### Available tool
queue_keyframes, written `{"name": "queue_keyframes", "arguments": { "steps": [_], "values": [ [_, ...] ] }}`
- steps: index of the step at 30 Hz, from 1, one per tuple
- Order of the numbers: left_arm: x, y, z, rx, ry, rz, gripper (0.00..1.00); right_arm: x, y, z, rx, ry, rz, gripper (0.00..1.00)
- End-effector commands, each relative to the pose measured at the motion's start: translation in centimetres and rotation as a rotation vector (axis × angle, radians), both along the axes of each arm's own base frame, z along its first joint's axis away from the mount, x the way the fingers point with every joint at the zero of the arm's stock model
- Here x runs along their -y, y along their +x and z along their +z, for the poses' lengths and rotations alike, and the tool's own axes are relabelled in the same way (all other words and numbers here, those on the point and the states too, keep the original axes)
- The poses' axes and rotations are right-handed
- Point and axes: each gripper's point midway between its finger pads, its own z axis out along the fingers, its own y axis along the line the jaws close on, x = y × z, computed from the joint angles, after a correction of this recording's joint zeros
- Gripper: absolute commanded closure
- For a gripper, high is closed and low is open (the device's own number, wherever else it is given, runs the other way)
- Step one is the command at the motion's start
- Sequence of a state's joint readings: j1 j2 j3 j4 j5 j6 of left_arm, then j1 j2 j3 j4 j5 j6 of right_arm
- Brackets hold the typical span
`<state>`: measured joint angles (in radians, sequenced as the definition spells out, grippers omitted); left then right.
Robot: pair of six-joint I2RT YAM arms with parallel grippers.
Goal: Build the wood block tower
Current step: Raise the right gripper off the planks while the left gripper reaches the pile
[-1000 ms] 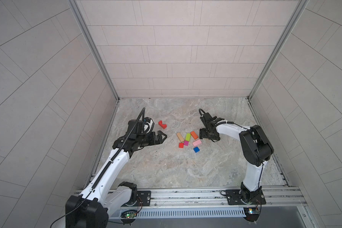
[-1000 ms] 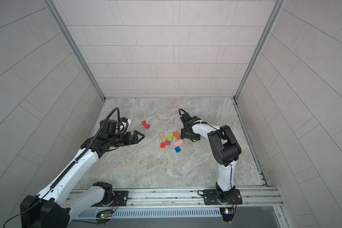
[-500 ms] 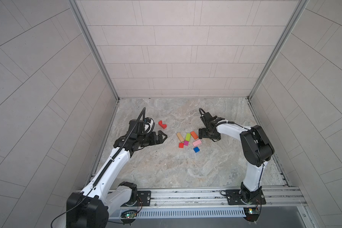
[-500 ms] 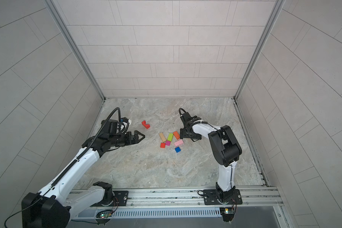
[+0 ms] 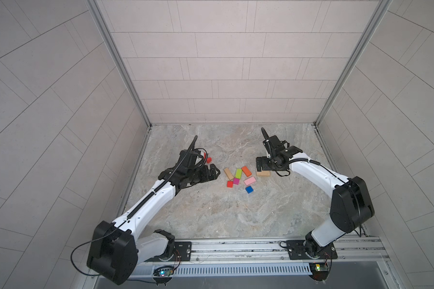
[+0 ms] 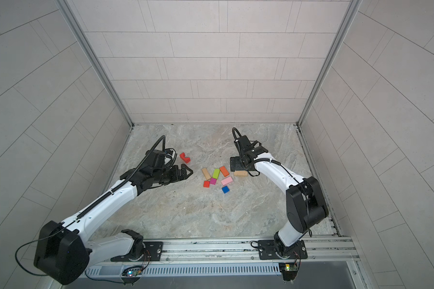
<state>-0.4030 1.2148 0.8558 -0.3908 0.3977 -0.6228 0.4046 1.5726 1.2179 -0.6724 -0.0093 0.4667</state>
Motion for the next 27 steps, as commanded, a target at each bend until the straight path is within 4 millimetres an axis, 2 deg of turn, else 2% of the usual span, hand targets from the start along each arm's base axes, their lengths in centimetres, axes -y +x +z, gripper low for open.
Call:
{"name": "queue_keyframes", "arguments": {
  "steps": [1,7,13,16,20,25,27],
  "values": [
    [0.1,2.8,-0.7,-0.032,0.026,0.163,0.05,1.1,-2.3,0.9,-0.014,-0.016,0.019,0.01],
    [2.2,4.3,-3.0,-0.114,0.169,0.196,0.06,0.5,-3.2,1.5,0.023,0.053,0.039,0.01],
    [2.6,5.3,-5.0,-0.189,0.282,0.325,0.07,-0.6,-3.8,0.9,0.022,0.135,0.046,0.01],
    [2.8,5.7,-5.7,-0.219,0.333,0.385,0.12,-0.6,-4.1,0.6,0.013,0.135,0.050,0.01],
    [3.2,6.2,-6.5,-0.238,0.426,0.409,0.14,-0.6,-4.4,0.4,0.012,0.146,0.051,0.01],
    [5.1,6.9,-8.6,-0.290,0.395,0.408,0.25,-0.4,-5.1,-0.4,-0.003,0.149,0.049,0.01],
    [5.8,7.3,-9.1,-0.301,0.383,0.412,0.25,-0.3,-5.3,-0.5,-0.004,0.146,0.049,0.01]
  ]
}}
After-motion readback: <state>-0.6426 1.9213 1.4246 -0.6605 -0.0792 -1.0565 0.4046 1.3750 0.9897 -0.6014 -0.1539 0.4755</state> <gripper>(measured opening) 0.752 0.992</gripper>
